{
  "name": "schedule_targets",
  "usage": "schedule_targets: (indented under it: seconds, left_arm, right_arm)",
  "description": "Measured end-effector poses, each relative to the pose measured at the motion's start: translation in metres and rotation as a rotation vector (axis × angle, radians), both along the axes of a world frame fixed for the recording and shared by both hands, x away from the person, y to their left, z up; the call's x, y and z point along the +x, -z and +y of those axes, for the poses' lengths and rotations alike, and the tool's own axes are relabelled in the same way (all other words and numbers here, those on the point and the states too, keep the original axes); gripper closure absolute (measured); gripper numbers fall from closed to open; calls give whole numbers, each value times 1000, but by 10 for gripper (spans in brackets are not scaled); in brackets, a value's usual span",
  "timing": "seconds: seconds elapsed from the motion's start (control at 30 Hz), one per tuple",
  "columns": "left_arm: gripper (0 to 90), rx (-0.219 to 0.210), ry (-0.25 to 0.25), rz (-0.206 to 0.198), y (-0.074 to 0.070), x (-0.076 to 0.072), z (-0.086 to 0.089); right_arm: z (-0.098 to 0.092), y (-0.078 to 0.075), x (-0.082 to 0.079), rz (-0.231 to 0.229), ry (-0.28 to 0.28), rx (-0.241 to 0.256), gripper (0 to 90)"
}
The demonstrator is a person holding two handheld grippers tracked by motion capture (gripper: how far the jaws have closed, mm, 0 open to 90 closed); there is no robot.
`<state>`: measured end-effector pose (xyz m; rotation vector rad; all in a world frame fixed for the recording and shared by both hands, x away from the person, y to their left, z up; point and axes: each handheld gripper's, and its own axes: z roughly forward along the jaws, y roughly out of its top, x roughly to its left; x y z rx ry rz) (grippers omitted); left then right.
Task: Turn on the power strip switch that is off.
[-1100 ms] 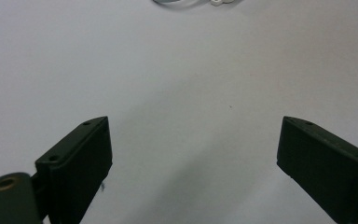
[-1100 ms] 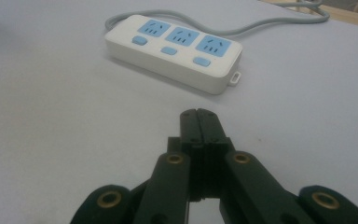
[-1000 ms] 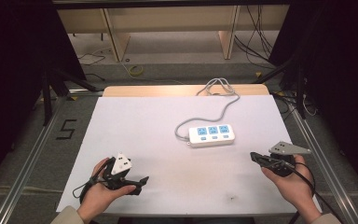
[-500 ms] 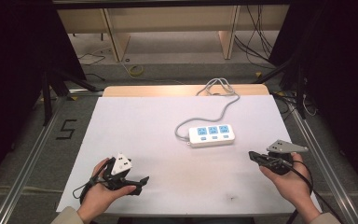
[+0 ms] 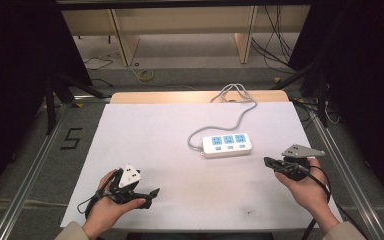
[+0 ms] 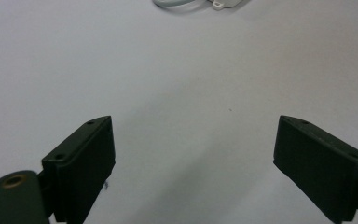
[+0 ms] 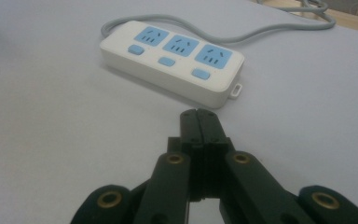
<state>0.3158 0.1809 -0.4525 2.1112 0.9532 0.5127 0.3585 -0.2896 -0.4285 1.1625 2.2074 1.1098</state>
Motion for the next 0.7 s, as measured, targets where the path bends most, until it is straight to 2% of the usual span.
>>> schedule_targets:
  seconds: [0.3, 0.7]
  left_arm:
    - [130, -8, -11, 6, 0, 2, 2]
    - [147, -11, 2, -1, -1, 0, -1]
  right_arm:
    - [7, 1, 8, 9, -3, 4, 900]
    - [17, 1, 15, 14, -18, -9, 900]
